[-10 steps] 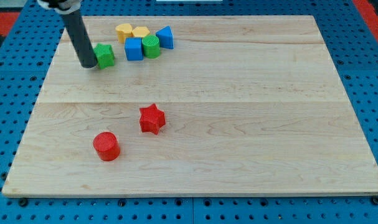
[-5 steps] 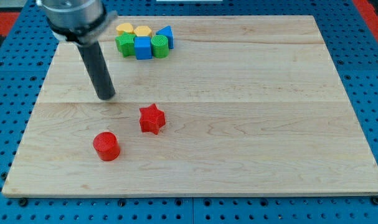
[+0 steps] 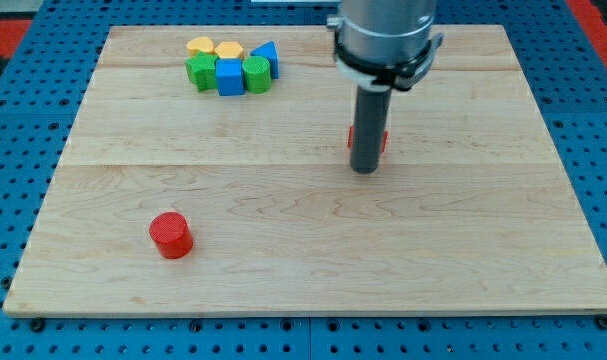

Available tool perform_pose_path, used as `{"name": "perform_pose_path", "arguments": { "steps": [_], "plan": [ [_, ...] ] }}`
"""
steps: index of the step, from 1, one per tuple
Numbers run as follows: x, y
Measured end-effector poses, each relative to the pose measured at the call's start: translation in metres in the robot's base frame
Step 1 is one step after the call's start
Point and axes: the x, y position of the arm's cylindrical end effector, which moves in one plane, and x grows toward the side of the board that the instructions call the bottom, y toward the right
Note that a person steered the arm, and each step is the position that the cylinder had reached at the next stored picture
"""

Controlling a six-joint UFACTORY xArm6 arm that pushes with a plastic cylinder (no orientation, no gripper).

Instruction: Move the red star to the top center

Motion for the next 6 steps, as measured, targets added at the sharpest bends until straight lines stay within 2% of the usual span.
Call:
{"name": "perform_pose_path", "arguments": {
  "steps": [1,3,4,5,6],
  "plan": [
    [-0.058,0.036],
    [-0.174,-0.010],
    [-0.160,0.014],
    [-0.144,-0.012],
    [-0.166,-0.069]
  ]
}}
